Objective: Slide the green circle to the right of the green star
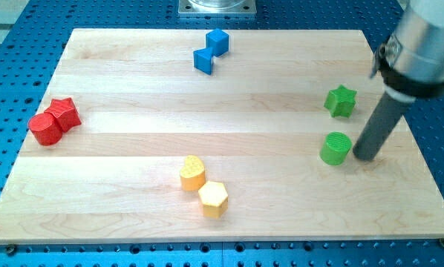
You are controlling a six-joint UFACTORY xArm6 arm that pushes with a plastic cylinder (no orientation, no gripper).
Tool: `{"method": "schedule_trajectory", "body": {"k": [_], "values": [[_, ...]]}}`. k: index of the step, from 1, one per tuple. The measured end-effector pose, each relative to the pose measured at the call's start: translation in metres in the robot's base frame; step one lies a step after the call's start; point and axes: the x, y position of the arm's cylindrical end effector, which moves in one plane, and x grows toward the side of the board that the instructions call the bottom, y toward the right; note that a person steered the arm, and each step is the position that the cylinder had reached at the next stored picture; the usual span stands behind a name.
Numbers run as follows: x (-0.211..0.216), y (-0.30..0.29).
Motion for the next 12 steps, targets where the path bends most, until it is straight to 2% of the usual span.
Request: {"method": "schedule_trajectory", "body": {"k": [2, 4, 5, 6, 7, 8, 10, 11, 12], "values": [[0.058, -0.009], [-0.018, -0.023], [-0.003, -0.028], [0.059, -0.026], [0.066, -0.11], [0.047, -0.115], [-0.034, -0.014], [-0.012, -0.033], [0.018, -0.028]]}}
